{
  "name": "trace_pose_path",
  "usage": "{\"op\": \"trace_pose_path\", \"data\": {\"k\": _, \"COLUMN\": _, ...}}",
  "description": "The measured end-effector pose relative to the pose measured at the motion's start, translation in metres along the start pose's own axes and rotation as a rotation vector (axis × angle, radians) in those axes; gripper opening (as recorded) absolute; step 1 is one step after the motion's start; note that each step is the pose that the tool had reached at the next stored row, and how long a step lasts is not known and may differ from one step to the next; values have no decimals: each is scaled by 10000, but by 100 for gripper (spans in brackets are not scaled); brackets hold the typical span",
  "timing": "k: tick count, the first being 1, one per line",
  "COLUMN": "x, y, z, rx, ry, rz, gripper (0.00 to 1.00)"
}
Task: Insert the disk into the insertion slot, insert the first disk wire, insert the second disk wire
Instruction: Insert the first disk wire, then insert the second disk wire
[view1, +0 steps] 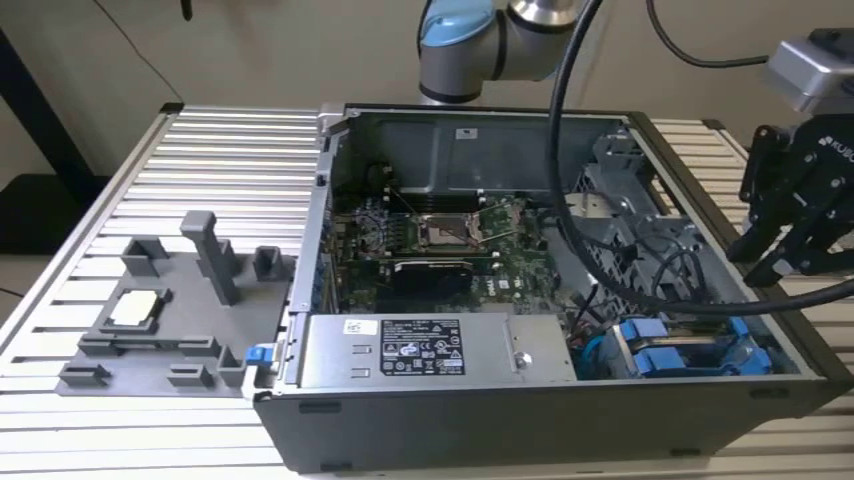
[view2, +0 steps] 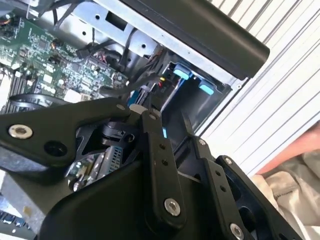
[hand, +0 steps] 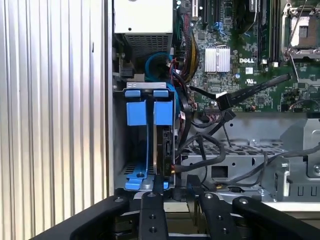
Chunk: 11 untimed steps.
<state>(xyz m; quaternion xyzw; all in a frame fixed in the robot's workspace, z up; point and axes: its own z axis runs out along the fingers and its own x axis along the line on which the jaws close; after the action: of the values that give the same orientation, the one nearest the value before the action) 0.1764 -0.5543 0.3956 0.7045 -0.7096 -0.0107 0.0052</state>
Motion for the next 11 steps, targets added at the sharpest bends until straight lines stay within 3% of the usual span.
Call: {"op": "trace_pose_path", "data": {"k": 11, "x": -381, "y": 16, "z": 3, "rx": 0, "ry": 1, "rz": -2, "gripper": 33}}
